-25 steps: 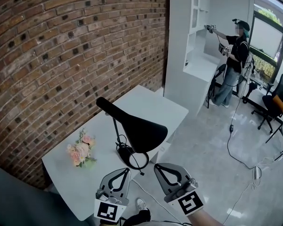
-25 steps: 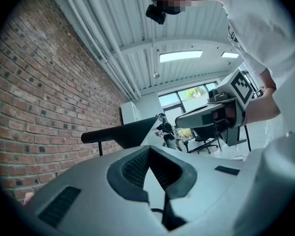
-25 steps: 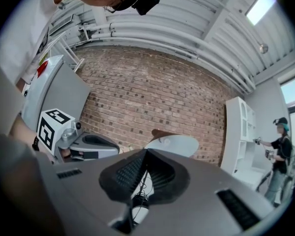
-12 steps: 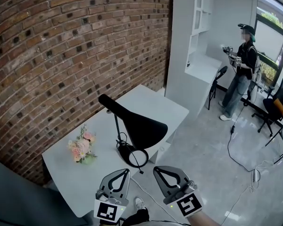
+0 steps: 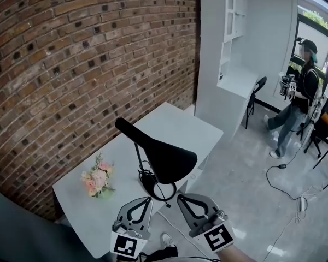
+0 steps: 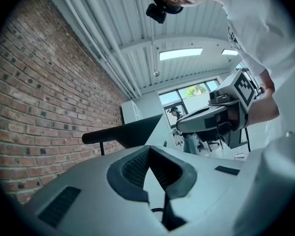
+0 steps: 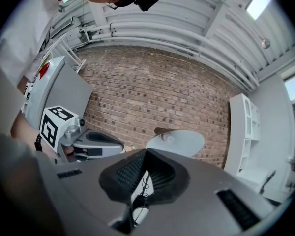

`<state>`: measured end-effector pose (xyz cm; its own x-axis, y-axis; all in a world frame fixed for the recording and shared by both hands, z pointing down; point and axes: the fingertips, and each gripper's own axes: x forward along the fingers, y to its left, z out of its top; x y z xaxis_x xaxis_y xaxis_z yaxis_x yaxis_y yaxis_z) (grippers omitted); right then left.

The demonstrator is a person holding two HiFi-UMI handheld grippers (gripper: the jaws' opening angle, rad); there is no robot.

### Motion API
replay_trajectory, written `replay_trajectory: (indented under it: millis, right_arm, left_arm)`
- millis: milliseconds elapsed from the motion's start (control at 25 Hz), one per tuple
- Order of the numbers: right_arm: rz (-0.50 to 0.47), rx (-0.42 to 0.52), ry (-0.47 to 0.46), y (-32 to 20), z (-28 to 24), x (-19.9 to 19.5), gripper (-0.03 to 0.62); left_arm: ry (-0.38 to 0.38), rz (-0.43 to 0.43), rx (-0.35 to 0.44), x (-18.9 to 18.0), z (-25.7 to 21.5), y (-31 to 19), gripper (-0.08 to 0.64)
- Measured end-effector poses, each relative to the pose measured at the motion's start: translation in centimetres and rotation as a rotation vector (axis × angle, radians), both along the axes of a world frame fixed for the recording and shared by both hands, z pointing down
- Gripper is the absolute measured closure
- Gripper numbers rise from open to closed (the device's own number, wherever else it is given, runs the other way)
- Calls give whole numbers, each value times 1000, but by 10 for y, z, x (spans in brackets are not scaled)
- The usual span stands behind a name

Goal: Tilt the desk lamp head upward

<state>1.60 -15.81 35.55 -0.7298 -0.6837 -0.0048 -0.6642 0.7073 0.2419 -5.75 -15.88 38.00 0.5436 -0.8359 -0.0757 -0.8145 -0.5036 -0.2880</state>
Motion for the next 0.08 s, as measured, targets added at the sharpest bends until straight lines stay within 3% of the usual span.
replay_trajectory:
  millis: [80]
  right_arm:
    - [-2, 3, 2, -6, 0, -1, 577]
  left_arm:
    - [-21, 4, 8, 0, -1, -6, 552]
